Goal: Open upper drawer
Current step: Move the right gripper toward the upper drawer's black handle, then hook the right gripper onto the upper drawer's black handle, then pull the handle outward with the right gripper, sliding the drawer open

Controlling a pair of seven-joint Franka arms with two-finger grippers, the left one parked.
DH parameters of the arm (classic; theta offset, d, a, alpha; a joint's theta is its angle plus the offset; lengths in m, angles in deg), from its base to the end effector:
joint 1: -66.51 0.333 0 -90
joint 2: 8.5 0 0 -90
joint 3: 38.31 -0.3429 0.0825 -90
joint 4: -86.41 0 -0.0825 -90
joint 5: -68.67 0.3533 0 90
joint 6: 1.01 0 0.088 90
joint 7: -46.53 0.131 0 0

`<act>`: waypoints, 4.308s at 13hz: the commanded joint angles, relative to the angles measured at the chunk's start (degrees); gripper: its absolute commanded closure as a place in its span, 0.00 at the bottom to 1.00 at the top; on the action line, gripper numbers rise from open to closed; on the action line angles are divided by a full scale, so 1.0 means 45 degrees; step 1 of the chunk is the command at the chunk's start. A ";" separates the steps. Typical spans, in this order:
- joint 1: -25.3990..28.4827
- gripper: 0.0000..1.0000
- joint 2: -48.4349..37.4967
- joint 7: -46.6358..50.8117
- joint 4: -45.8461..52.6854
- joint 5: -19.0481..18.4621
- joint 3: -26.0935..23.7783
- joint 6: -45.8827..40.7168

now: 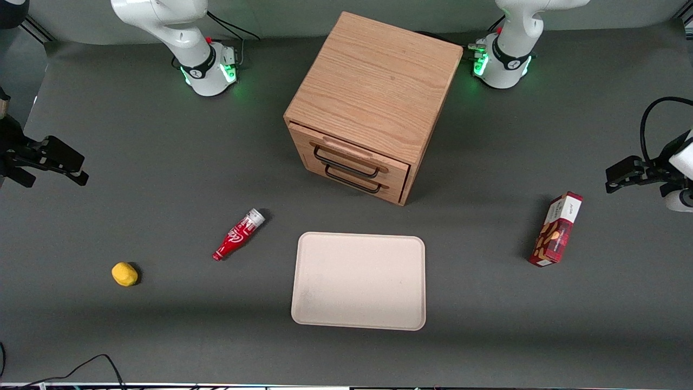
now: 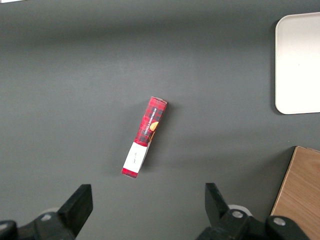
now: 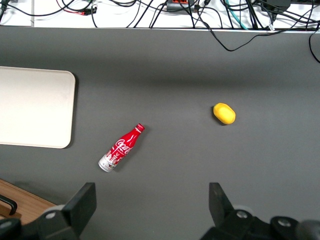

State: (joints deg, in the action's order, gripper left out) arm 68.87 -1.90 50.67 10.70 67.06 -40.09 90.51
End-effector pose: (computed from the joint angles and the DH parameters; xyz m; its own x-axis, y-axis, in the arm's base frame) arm 0.5671 0.0361 0.6780 0.9869 -0.0010 0.1614 -0.0030 -0.9999 0.0127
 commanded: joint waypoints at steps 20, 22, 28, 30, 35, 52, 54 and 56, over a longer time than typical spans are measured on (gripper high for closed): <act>0.1078 0.00 0.5073 -0.1935 0.0358 -0.2769 -0.7981 0.2879; 0.1078 0.00 0.5932 -0.1936 0.0300 -0.2768 -0.8527 0.3738; 0.0864 0.00 0.6971 -0.2444 -0.0460 -0.2574 -0.9582 0.3938; 0.0844 0.00 0.6971 -0.2425 -0.0599 -0.2573 -0.9643 0.3822; 0.0434 0.00 0.6815 -0.2793 -0.0481 -0.2554 -1.0072 0.2806; 0.0551 0.00 0.7967 -0.3909 0.0611 -0.4056 -0.9077 0.4170; 0.0571 0.00 0.8026 -0.4258 0.0903 -0.4058 -0.8649 0.4716; 0.0590 0.00 0.8201 -0.4280 0.1002 -0.4329 -0.8337 0.5438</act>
State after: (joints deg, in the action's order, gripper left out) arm 70.83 32.89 32.67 12.37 49.99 -78.75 112.62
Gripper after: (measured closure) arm 0.000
